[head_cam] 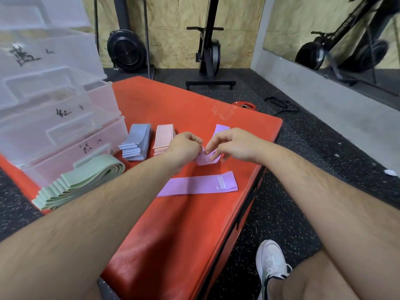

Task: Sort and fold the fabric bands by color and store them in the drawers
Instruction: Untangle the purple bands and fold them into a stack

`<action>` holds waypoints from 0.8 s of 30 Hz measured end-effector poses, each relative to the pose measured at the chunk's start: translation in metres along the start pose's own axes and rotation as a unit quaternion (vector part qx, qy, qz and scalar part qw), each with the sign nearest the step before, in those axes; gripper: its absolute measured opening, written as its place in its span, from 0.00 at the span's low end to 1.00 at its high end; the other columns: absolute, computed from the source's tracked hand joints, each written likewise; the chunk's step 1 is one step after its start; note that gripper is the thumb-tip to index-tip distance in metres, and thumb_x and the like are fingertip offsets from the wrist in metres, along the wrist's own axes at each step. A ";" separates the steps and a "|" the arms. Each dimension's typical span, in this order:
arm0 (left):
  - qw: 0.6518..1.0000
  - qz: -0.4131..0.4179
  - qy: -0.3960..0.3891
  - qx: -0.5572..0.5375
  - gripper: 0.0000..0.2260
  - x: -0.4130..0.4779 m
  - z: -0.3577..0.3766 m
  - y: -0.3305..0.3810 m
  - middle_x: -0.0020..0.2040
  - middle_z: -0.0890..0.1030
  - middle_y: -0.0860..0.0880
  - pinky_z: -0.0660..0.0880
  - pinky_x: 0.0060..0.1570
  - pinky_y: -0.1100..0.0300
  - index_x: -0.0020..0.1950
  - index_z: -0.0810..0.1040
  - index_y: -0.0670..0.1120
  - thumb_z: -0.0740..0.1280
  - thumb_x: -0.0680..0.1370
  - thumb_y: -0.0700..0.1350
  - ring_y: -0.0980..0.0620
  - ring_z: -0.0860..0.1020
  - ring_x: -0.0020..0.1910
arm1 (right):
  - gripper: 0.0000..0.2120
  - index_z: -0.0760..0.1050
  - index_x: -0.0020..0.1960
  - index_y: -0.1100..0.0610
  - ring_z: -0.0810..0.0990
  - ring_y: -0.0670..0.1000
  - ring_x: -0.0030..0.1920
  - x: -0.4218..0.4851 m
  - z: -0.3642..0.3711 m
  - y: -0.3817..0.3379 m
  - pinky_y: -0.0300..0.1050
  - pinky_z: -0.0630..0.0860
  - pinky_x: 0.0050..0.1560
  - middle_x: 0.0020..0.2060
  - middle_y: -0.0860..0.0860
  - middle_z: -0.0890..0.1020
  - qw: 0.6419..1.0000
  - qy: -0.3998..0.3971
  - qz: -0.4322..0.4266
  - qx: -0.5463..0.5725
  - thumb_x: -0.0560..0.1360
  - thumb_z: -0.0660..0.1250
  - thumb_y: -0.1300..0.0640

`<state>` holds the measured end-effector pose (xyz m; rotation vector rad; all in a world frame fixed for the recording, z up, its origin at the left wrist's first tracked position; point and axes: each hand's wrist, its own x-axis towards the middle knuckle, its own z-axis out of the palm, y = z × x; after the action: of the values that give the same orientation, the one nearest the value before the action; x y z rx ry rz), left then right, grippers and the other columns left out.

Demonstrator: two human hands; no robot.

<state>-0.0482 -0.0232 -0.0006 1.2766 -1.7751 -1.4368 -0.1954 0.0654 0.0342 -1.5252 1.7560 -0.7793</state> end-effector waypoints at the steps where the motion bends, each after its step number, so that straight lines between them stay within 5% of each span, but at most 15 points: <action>1: 1.000 0.006 0.004 0.012 0.10 -0.001 -0.004 0.002 0.38 0.81 0.47 0.81 0.45 0.52 0.43 0.78 0.48 0.66 0.72 0.33 0.46 0.80 0.41 | 0.14 0.82 0.49 0.59 0.86 0.46 0.45 0.002 0.000 -0.001 0.46 0.79 0.43 0.47 0.51 0.86 1.000 0.024 -0.003 -0.007 0.74 0.60 0.72; 4: 0.999 0.018 0.013 0.028 0.10 -0.006 -0.019 0.005 0.38 0.79 0.50 0.73 0.31 0.65 0.47 0.79 0.47 0.66 0.73 0.33 0.51 0.77 0.36 | 0.16 0.79 0.50 0.53 0.80 0.36 0.37 0.009 0.001 -0.002 0.41 0.77 0.41 0.44 0.45 0.83 0.995 0.078 -0.016 -0.062 0.74 0.59 0.71; 6: 0.999 0.038 0.002 0.022 0.11 -0.008 -0.034 0.004 0.41 0.82 0.48 0.73 0.37 0.62 0.47 0.80 0.48 0.68 0.72 0.33 0.50 0.78 0.39 | 0.19 0.77 0.57 0.53 0.79 0.38 0.48 0.014 0.007 -0.007 0.31 0.74 0.43 0.50 0.44 0.81 0.996 0.057 -0.043 -0.060 0.74 0.61 0.71; 9: 0.996 0.077 -0.035 0.004 0.12 -0.019 -0.056 0.004 0.45 0.84 0.45 0.75 0.43 0.61 0.46 0.80 0.46 0.68 0.73 0.29 0.51 0.80 0.43 | 0.24 0.72 0.67 0.54 0.76 0.44 0.62 0.027 0.023 -0.019 0.29 0.71 0.54 0.61 0.48 0.78 0.995 0.000 -0.085 -0.045 0.74 0.67 0.70; 15: 0.991 0.122 0.030 0.051 0.08 -0.035 -0.092 -0.001 0.40 0.78 0.50 0.68 0.24 0.70 0.52 0.79 0.44 0.70 0.75 0.35 0.64 0.73 0.24 | 0.10 0.78 0.56 0.58 0.76 0.47 0.39 0.042 0.046 -0.038 0.42 0.74 0.42 0.40 0.49 0.79 0.994 -0.023 -0.088 -0.060 0.76 0.71 0.62; 17: 0.992 0.105 0.039 0.051 0.09 -0.036 -0.100 -0.007 0.40 0.77 0.49 0.73 0.29 0.65 0.53 0.78 0.45 0.72 0.74 0.38 0.60 0.76 0.27 | 0.07 0.79 0.54 0.59 0.76 0.47 0.37 0.045 0.051 -0.041 0.47 0.77 0.44 0.38 0.48 0.80 0.993 -0.018 -0.103 -0.047 0.76 0.71 0.62; 22: 0.992 0.108 0.059 0.029 0.08 -0.042 -0.118 -0.012 0.43 0.80 0.39 0.79 0.42 0.44 0.48 0.79 0.48 0.74 0.74 0.38 0.45 0.78 0.38 | 0.08 0.79 0.53 0.56 0.76 0.44 0.36 0.038 0.051 -0.052 0.44 0.76 0.43 0.38 0.48 0.81 0.988 -0.039 -0.116 -0.095 0.75 0.73 0.58; 24: 0.991 0.115 0.071 0.023 0.09 -0.046 -0.124 -0.012 0.44 0.81 0.38 0.80 0.43 0.46 0.45 0.78 0.50 0.74 0.73 0.38 0.46 0.79 0.39 | 0.08 0.79 0.52 0.55 0.78 0.47 0.39 0.034 0.047 -0.051 0.45 0.76 0.46 0.42 0.49 0.83 0.982 -0.044 -0.107 -0.148 0.74 0.74 0.55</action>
<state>0.0791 -0.0377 0.0328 1.1231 -1.8019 -1.1565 -0.1306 0.0241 0.0439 -1.9414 1.7182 -0.5591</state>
